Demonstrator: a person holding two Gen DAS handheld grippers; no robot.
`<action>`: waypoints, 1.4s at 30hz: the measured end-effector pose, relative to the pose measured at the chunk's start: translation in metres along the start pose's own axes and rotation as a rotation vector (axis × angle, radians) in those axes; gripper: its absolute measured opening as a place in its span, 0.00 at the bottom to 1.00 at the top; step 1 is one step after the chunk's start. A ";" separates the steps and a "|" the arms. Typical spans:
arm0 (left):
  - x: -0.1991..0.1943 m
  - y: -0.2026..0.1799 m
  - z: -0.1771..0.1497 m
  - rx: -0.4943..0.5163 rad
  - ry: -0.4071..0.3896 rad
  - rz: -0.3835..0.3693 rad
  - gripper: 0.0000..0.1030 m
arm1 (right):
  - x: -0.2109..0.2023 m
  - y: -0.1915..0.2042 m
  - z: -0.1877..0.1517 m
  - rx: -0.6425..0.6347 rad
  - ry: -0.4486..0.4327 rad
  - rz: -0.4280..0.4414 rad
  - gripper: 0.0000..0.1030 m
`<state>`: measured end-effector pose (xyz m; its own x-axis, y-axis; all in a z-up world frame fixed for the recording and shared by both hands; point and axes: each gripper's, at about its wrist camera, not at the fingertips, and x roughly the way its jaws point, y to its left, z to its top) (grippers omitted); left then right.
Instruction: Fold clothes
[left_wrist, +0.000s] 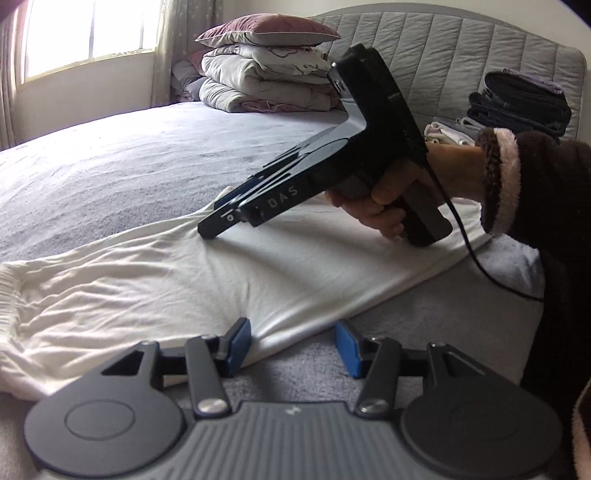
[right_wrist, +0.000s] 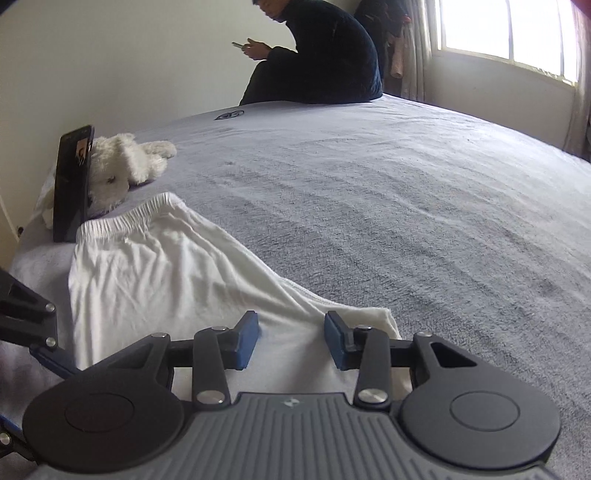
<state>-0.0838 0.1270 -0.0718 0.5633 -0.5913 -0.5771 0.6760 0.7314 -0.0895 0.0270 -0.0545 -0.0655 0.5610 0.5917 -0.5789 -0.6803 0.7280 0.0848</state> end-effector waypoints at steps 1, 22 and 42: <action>-0.003 0.003 0.001 -0.004 -0.008 0.008 0.50 | -0.001 0.001 0.002 0.006 -0.006 0.008 0.41; -0.020 0.038 -0.011 -0.011 0.048 0.090 0.50 | 0.076 0.045 0.054 -0.052 0.080 0.109 0.41; -0.037 0.082 -0.012 -0.086 0.084 0.224 0.50 | 0.127 0.088 0.096 -0.198 0.159 0.288 0.12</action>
<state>-0.0546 0.2131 -0.0682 0.6506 -0.3830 -0.6557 0.4937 0.8695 -0.0180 0.0835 0.1179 -0.0536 0.2636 0.6898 -0.6743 -0.8861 0.4495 0.1134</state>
